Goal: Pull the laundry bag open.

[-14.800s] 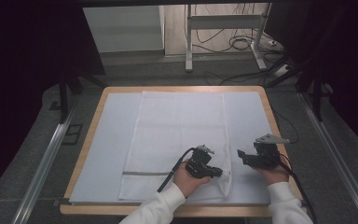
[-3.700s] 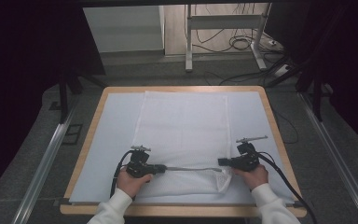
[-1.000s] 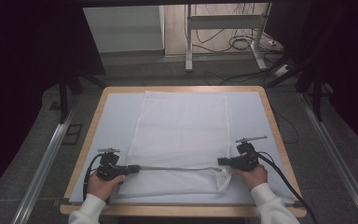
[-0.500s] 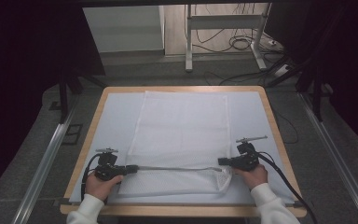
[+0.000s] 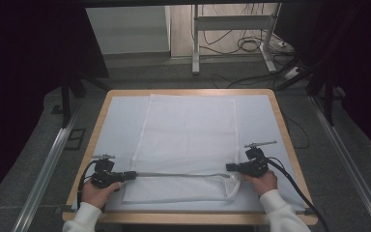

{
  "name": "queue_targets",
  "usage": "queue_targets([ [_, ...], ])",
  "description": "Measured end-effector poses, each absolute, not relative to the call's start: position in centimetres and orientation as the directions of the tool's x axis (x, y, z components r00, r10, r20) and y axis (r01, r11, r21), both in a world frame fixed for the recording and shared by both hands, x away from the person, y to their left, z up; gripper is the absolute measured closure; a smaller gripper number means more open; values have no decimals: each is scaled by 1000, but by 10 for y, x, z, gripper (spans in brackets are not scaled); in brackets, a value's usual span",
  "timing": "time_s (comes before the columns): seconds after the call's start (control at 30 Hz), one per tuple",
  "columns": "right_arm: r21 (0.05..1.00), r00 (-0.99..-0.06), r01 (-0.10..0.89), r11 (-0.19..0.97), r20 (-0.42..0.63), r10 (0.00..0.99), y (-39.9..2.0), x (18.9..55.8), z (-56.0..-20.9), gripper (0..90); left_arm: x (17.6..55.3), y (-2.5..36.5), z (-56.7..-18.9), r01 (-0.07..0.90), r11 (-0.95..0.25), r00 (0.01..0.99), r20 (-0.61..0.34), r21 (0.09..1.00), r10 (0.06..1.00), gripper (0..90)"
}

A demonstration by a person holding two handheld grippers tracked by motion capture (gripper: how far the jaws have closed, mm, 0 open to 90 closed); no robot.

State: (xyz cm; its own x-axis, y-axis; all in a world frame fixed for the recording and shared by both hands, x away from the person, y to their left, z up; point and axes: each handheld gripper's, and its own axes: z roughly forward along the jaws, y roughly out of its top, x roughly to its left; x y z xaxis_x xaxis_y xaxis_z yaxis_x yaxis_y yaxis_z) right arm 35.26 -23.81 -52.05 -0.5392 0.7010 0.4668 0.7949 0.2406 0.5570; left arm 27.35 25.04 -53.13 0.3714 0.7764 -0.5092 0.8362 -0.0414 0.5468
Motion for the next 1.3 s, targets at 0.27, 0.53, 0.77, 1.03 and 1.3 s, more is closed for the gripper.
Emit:
queue_targets([
  [0.27, 562, -542, 792, 239, 465, 701, -238, 352, -521, 882, 271, 259, -533, 838, -31, 361, -513, 544, 779, 862],
  [0.53, 563, -545, 790, 244, 460, 701, -238, 352, -520, 882, 270, 263, -534, 840, -22, 356, -521, 542, 776, 862],
  [0.77, 562, -545, 790, 246, 460, 701, -238, 352, -521, 882, 270, 266, -535, 842, -31, 350, -502, 538, 791, 863],
  [1.03, 560, -548, 789, 253, 453, 704, -237, 352, -521, 882, 271, 267, -535, 840, -37, 343, -477, 541, 809, 862],
  [1.3, 564, -553, 784, 261, 442, 706, -236, 352, -521, 883, 271, 269, -535, 843, -45, 334, -457, 535, 824, 862],
])
